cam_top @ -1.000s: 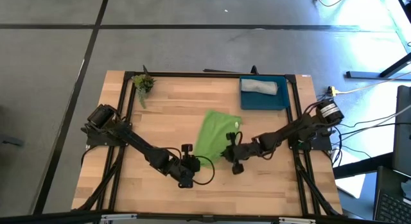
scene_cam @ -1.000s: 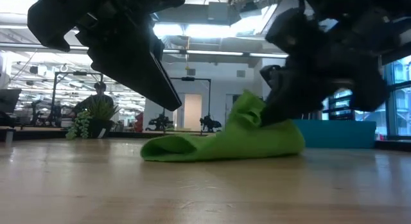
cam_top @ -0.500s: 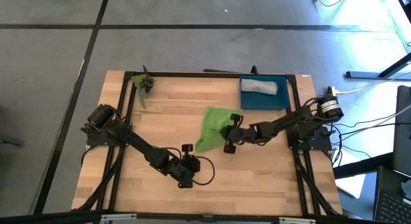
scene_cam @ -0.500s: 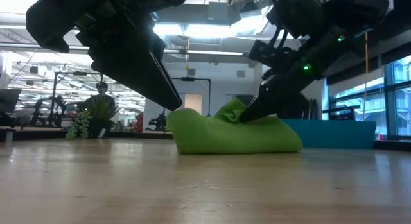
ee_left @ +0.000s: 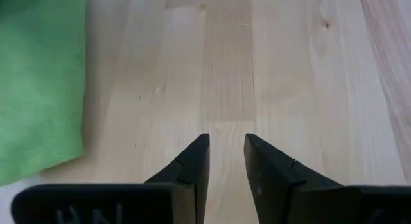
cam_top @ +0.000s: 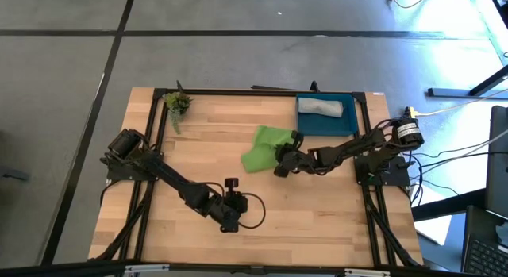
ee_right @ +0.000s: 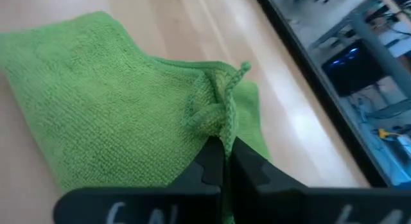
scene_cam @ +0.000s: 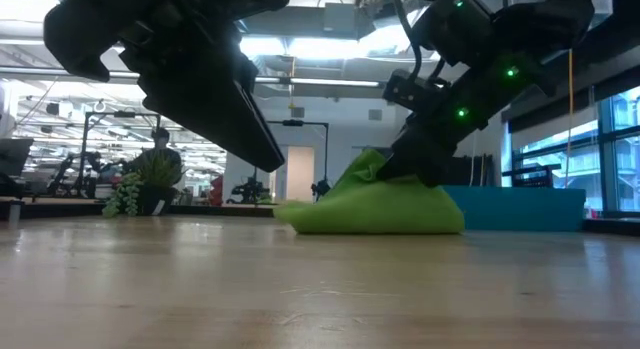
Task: Roll microfiber towels into tight, uniform cylinder then place into a basket
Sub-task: Fold the green microfiber cloth
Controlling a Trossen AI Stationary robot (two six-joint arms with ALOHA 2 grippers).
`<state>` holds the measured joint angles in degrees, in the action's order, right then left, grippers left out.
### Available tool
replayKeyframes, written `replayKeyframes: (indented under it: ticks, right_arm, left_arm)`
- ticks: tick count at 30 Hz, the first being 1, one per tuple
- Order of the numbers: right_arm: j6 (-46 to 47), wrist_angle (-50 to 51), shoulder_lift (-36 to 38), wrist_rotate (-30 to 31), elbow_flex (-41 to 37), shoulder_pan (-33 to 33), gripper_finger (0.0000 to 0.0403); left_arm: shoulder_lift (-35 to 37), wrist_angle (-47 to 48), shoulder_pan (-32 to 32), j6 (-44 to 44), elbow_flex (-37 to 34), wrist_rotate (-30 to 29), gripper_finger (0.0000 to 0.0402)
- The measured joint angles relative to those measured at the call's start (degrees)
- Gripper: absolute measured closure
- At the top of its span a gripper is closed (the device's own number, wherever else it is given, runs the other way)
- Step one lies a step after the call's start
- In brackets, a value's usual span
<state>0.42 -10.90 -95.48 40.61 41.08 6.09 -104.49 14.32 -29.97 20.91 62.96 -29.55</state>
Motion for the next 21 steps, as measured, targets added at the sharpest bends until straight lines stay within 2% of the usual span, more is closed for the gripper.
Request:
replayKeyframes:
  ticks: [10, 17, 21]
  right_arm:
    - [-0.51, 2.34, 3.21, 9.11, 0.09, 0.09, 0.0397]
    - [7.04, 13.57, 5.86, 9.62, 0.11, -2.16, 0.0397]
    - [8.29, 15.25, 5.88, 5.97, 0.11, -4.13, 0.0392]
  left_arm:
    - [0.04, -0.29, 1.79, -0.05, 0.01, 0.01, 0.0315]
    - [0.04, -0.38, 2.22, -0.38, 0.02, 0.0, 0.0314]
    - [0.04, -0.54, 2.22, -0.49, 0.02, 0.01, 0.0315]
